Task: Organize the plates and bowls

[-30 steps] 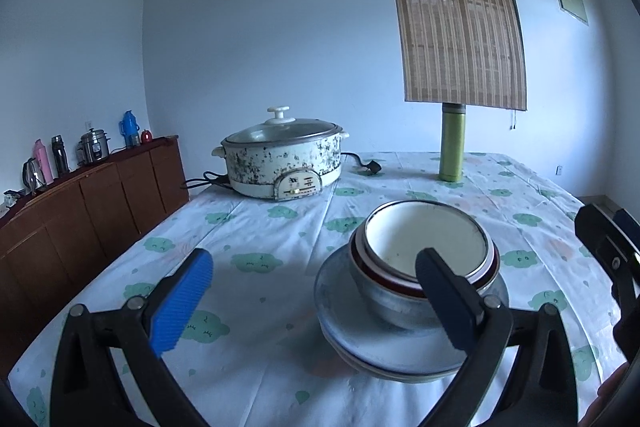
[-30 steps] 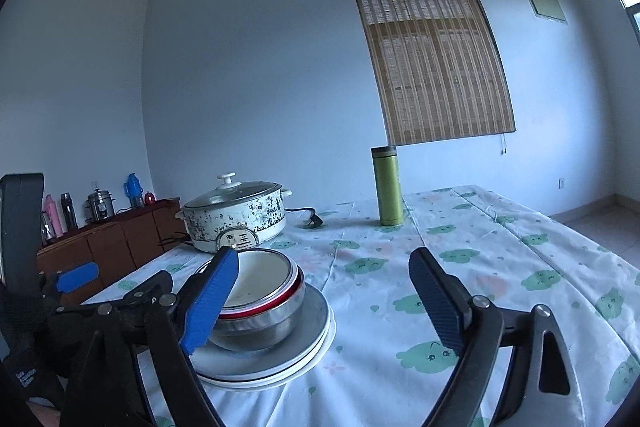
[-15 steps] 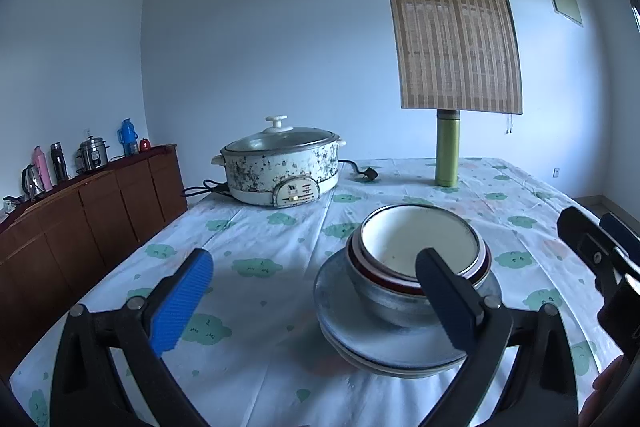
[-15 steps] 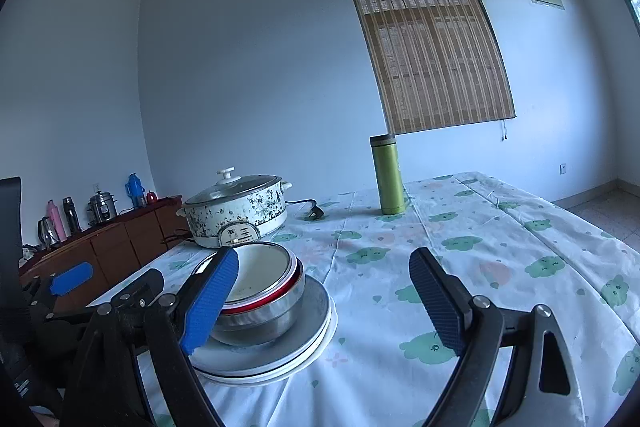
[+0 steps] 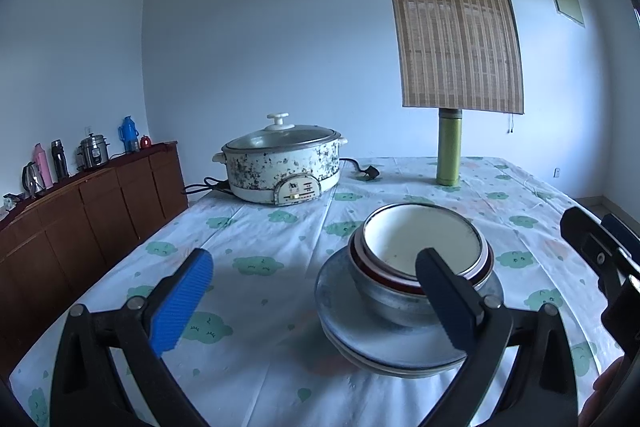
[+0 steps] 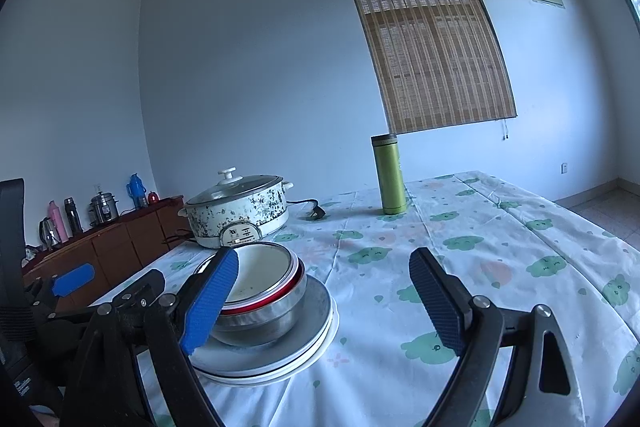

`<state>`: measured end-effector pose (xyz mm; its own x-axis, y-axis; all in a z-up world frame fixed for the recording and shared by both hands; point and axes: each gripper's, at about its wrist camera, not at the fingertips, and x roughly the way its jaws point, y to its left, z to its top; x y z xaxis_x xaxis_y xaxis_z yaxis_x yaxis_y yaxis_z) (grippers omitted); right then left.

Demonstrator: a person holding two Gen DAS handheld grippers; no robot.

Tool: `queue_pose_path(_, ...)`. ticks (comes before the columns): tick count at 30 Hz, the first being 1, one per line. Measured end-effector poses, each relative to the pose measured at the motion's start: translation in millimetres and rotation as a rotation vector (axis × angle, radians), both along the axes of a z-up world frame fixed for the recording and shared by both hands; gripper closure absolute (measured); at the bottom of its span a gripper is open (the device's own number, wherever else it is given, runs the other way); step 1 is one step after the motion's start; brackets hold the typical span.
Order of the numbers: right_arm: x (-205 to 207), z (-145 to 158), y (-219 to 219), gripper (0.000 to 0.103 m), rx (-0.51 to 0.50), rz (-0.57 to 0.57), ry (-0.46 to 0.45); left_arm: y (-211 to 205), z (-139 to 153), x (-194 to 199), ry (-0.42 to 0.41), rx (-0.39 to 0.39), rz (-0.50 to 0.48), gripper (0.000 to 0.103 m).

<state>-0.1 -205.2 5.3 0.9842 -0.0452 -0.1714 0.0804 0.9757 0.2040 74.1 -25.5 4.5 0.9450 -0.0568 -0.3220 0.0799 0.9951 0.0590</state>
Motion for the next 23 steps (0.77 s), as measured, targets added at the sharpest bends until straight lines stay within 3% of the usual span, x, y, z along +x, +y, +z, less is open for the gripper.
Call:
queue_pose_path(16,0.8,0.4,1.3,0.014,-0.001,0.002,-0.001,1.1,-2.4,3.2,0.014,-0.012,-0.022,0.0)
queue_pose_path(23,1.9,1.4,3.5,0.014,-0.004,0.003,-0.002,0.5,-0.8,-2.5,-0.04,0.017,0.012,0.0)
